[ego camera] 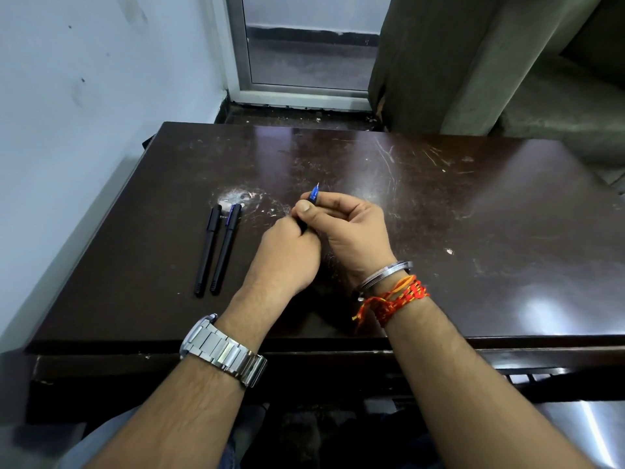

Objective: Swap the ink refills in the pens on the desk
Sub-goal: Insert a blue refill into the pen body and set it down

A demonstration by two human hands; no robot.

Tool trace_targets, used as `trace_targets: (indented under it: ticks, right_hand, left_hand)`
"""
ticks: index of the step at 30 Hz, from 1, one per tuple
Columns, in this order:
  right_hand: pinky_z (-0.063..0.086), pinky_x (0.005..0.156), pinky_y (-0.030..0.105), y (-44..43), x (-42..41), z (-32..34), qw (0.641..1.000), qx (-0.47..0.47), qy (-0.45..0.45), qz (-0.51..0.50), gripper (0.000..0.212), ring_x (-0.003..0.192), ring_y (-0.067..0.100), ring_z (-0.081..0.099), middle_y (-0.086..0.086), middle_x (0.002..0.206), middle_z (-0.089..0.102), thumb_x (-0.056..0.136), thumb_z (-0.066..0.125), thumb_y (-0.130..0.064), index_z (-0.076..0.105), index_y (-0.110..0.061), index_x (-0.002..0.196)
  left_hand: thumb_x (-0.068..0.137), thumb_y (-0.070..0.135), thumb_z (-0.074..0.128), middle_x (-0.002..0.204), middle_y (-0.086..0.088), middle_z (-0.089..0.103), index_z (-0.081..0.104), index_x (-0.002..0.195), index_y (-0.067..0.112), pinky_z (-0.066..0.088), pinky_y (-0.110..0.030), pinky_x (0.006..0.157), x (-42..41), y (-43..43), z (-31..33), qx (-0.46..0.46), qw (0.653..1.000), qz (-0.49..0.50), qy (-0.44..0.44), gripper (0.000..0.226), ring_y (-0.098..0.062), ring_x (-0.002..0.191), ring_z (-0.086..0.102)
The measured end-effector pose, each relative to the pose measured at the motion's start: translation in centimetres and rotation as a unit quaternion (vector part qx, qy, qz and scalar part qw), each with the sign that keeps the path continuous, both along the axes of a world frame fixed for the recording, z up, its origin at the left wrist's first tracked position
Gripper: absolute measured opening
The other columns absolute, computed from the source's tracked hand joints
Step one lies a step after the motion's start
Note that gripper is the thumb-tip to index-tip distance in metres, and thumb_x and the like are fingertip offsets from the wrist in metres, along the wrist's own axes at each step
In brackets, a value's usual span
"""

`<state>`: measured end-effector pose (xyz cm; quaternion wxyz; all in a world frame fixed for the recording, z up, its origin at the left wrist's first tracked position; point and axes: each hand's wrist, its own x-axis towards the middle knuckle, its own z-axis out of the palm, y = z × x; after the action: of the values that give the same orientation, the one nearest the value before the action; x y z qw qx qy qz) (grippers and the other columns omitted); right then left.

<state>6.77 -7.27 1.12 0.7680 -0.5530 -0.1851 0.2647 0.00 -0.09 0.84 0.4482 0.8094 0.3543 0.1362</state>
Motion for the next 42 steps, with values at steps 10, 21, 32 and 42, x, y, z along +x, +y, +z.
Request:
trace_targets:
  ticks: [10, 21, 32, 42]
  right_hand:
    - [0.057, 0.081, 0.026, -0.1, -0.2, 0.4, 0.998, 0.022, 0.027, 0.058, 0.015, 0.08, 0.014, 0.071, 0.009, 0.084, 0.075, 0.088, 0.062, 0.005, 0.069, -0.002, 0.099]
    - [0.055, 0.067, 0.022, 0.0, -0.4, 0.6, 0.999, -0.017, -0.019, -0.035, 0.009, 0.069, 0.015, 0.07, 0.01, 0.073, 0.074, 0.075, 0.079, -0.001, 0.073, -0.003, 0.082]
    - [0.047, 0.058, 0.015, -0.7, 1.5, 0.7, 0.991, -0.079, -0.008, -0.107, 0.011, 0.063, 0.002, 0.062, 0.002, 0.076, 0.073, 0.087, 0.069, -0.018, 0.073, -0.013, 0.078]
    - [0.041, 0.07, 0.02, -3.0, 4.2, -0.6, 0.832, -0.458, -0.247, -0.191, 0.014, 0.08, 0.018, 0.061, 0.004, 0.09, 0.069, 0.079, 0.06, -0.015, 0.067, -0.014, 0.091]
  left_hand:
    - [0.093, 0.033, 0.041, 0.105, -0.01, 0.071, 0.067, 0.107, 0.018, 0.042, -0.033, 0.062, 0.0, 0.2, 0.1, 0.005, 1.0, 0.02, -0.002, 0.033, -0.031, 0.095, 0.065]
    - [0.095, 0.034, 0.042, 0.113, -0.004, 0.071, 0.067, 0.122, 0.028, 0.047, -0.032, 0.072, 0.0, -0.2, 0.2, -0.004, 1.0, -0.004, -0.013, 0.037, -0.026, 0.101, 0.065]
    - [0.091, 0.05, 0.053, 0.078, 0.007, 0.063, 0.053, 0.081, 0.027, 0.032, -0.027, 0.051, 0.0, 0.7, -0.7, -0.003, 0.999, 0.029, -0.017, 0.025, -0.008, 0.068, 0.058]
    - [0.095, 0.049, 0.049, 0.08, 0.006, 0.065, 0.051, 0.085, 0.029, 0.034, -0.028, 0.051, -0.1, 0.7, -0.9, -0.002, 1.0, 0.001, 0.003, 0.022, -0.009, 0.067, 0.058]
